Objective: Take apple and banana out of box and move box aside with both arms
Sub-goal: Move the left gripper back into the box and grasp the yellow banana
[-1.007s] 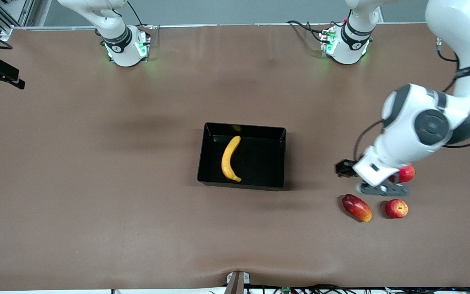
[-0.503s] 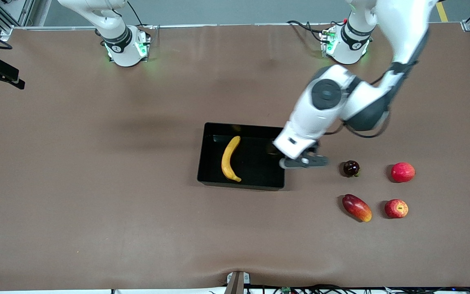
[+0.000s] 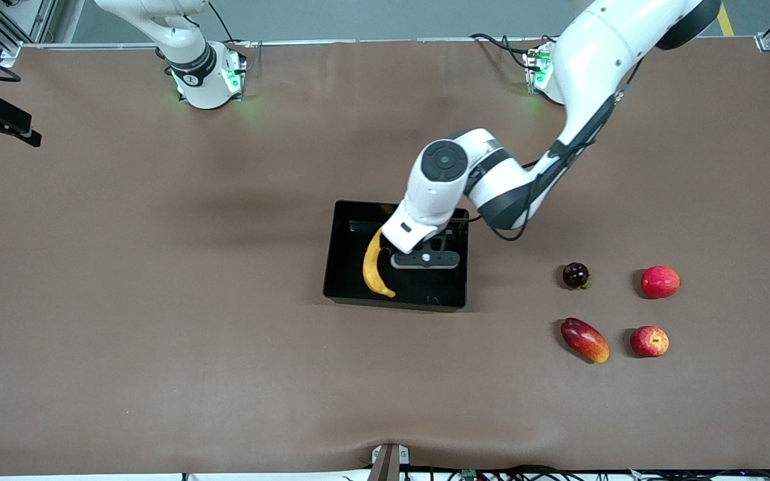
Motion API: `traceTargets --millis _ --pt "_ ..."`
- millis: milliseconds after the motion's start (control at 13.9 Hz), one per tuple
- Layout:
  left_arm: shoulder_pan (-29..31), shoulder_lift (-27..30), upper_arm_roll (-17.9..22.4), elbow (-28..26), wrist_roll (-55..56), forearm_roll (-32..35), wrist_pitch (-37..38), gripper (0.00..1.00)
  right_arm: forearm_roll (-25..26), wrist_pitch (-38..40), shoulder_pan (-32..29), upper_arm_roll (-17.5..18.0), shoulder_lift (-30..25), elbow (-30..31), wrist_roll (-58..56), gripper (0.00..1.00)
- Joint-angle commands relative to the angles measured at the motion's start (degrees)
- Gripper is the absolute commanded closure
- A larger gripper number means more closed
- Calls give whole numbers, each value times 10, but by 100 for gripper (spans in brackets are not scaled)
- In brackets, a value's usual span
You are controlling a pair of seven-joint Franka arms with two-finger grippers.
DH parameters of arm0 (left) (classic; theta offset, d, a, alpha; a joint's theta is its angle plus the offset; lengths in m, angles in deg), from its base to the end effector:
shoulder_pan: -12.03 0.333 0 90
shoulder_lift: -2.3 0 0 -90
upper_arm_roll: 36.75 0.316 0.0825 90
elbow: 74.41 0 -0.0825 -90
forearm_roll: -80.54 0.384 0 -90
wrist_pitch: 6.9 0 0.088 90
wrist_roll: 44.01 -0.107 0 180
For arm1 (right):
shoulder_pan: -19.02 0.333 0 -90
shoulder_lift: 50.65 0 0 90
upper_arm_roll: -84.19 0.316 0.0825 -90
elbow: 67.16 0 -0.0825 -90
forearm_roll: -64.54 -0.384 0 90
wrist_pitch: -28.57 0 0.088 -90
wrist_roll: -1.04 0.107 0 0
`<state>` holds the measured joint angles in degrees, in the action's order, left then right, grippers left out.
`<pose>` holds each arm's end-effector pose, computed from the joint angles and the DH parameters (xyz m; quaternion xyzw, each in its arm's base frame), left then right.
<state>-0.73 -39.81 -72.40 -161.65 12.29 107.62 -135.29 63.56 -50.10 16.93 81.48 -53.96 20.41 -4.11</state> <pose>0.5428 -0.4696 0.2965 0.9976 0.0083 0.0389 0.0561 0.5134 -0.0419 0.6587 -0.9988 -0.0044 0.0478 0.0140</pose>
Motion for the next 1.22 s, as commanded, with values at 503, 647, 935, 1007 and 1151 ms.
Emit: traceTargets --millis 503,647,935,1007,1151 --pt "-141 -82 110 78 16 12 -74 0 -3 -2 -9 5 49 -42 -7 0" --pt "-141 -89 111 77 7 14 -77 0 1 -2 -8 5 73 -43 -8 0" --pt "-166 -103 132 77 11 14 -97 0 1 -9 -7 5 95 -46 -8 0" --pt "-174 -103 144 77 11 14 -97 0 1 -24 -7 5 99 -46 -9 0" --pt "-184 -109 155 76 12 14 -97 0 -3 -55 -9 5 108 -46 -10 0"
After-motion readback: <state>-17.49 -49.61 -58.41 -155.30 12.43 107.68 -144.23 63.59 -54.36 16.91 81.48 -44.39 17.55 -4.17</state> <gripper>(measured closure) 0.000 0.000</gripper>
